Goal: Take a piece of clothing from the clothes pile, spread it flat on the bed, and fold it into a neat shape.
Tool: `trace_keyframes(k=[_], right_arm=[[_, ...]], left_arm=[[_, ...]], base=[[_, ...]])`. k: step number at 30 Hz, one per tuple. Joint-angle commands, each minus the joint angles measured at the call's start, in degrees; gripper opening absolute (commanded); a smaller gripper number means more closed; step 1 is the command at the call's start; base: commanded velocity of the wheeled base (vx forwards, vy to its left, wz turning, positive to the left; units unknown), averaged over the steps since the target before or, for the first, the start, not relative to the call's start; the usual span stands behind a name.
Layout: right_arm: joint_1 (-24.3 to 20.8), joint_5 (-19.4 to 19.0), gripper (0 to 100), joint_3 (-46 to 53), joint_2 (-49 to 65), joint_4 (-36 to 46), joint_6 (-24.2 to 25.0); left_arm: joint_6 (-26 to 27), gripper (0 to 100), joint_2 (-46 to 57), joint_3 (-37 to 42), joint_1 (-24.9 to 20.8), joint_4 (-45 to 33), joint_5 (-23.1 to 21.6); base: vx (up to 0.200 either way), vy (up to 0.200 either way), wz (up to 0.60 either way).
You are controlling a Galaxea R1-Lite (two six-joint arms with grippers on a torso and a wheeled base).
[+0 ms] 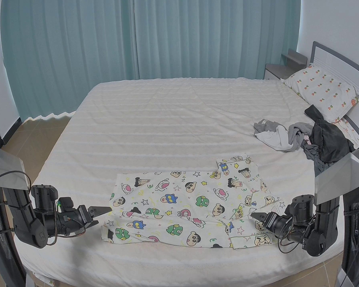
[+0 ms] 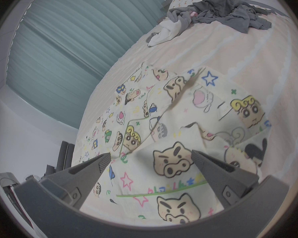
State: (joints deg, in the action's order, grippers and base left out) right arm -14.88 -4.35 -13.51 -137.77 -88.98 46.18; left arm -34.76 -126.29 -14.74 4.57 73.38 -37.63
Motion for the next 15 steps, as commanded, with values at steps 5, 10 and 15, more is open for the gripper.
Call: trace_keyframes(k=[5, 10, 15], right_arm=[[1.53, -0.31, 100, 3.93, 9.36, -0.49, 3.66], [2.49, -0.22, 100, 4.45, 9.71, -0.49, 3.66], [2.67, -0.22, 100, 4.45, 9.97, -0.49, 3.66]], left_arm=[[-1.10, 100, 0.70, 0.06, 0.00, 0.01, -0.60], [-0.93, 100, 0.61, 0.06, 0.00, 0.01, -0.60], [-0.75, 100, 0.44, 0.06, -0.09, 0.01, -0.60]], base=[[0.000, 0.000, 0.00], [0.160, 0.000, 0.00], [0.200, 0.000, 0.00]])
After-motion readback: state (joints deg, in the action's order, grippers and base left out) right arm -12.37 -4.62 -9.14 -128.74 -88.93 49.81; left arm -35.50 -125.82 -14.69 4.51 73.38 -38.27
